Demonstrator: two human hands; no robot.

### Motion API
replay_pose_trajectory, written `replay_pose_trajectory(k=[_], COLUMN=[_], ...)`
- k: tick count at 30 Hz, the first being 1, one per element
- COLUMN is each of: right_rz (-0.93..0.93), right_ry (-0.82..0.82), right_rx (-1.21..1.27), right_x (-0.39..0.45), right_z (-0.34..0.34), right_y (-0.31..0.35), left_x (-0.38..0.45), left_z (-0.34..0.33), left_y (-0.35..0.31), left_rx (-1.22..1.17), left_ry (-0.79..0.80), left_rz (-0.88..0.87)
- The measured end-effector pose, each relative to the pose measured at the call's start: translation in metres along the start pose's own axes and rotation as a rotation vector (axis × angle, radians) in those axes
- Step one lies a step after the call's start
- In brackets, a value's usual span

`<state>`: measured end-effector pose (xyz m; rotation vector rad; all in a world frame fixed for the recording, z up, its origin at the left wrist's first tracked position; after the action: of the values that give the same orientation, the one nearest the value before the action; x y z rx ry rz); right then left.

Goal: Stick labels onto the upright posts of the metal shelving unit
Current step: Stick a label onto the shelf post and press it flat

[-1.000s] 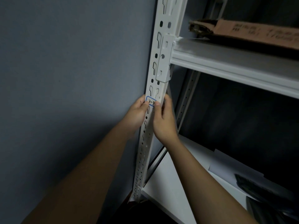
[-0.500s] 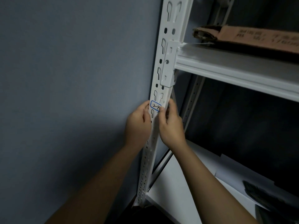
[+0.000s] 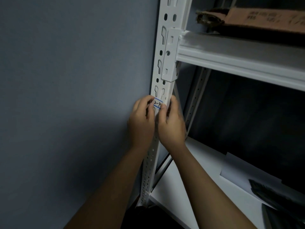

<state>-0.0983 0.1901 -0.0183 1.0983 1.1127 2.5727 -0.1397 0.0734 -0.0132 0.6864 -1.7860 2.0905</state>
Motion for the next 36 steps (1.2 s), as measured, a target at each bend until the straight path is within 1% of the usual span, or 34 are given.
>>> replay_pose_trajectory(k=[7,12,23,25,29,36], right_rz=[-0.02,-0.021,-0.014,-0.019,-0.027,-0.022], right_ry=[-0.033,-0.047,-0.058,-0.051,-0.043,-0.063], right_rx=[-0.024,-0.044,-0.07,-0.074,-0.086,-0.111], right_x=[-0.002,-0.002,-0.004,-0.004,-0.004,-0.004], right_z=[-0.004,-0.004,-0.005,-0.004,-0.002,-0.004], right_y=[0.001,0.0,0.004,0.004,0.004,0.004], left_x=[-0.001,0.001,0.004,0.005,0.006,0.003], left_z=[0.0,0.001,0.003,0.002,0.001,0.0], left_y=[0.003,0.001,-0.002,0.003,0.014,0.014], left_rx=[-0.007,0.042,0.113,0.073,-0.018,-0.04], left_ry=[-0.016,-0.018,-0.008,0.009,-0.006,0.004], left_rz=[0.018,-0.026,-0.056,-0.023,0.061,0.03])
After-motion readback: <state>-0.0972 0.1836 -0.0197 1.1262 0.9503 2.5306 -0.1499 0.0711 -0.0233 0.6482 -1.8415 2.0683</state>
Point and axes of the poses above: each hand's wrist, its own x-axis towards the middle knuckle, its own z-axis out of the back of the hand, y = z × x, the point moved 9 cm from there along x, towards the middle knuckle, and after that the axes turned 9 degrees about z, right-handed, at the moved point
